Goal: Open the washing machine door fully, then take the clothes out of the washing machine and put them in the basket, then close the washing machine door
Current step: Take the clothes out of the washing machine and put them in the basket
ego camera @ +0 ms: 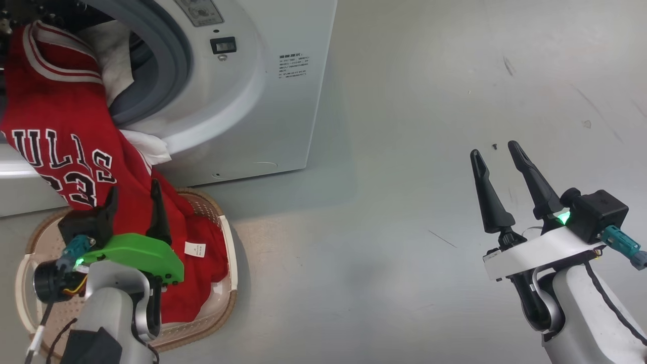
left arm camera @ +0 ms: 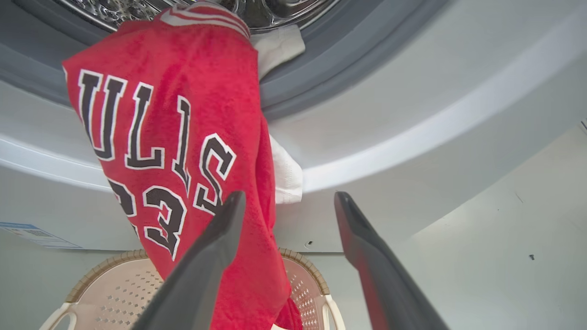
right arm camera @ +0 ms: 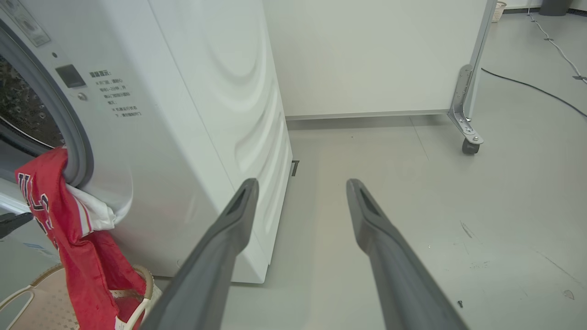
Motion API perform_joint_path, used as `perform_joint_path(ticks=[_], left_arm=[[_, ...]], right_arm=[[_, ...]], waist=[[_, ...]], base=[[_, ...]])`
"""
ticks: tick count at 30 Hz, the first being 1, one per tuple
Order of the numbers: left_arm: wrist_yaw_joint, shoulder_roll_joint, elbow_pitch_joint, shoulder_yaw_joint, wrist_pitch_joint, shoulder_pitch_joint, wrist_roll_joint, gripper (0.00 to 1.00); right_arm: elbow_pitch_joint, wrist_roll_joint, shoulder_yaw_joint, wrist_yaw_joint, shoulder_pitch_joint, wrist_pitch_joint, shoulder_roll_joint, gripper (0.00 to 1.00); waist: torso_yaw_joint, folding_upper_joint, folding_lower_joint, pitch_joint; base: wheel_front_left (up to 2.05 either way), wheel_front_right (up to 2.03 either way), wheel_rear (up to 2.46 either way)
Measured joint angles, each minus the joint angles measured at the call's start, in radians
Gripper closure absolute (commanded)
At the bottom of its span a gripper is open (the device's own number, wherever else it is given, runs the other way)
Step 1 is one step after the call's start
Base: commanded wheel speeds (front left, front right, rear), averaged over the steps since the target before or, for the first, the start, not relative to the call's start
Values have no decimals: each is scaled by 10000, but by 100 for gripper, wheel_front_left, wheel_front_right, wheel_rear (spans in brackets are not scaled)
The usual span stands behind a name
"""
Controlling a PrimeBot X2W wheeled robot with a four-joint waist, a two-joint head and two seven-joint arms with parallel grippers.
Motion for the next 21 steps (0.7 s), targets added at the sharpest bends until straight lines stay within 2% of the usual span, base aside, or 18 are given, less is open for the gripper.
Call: perform_joint_path(ticks=[21], left_arm=[[205, 895, 1944, 1231, 1120, -1457, 77, 0]], right_arm=[[79, 90, 575, 0, -343, 0, 295, 0]], waist=[[-772, 0, 0, 364]], base=[[0, 0, 0]])
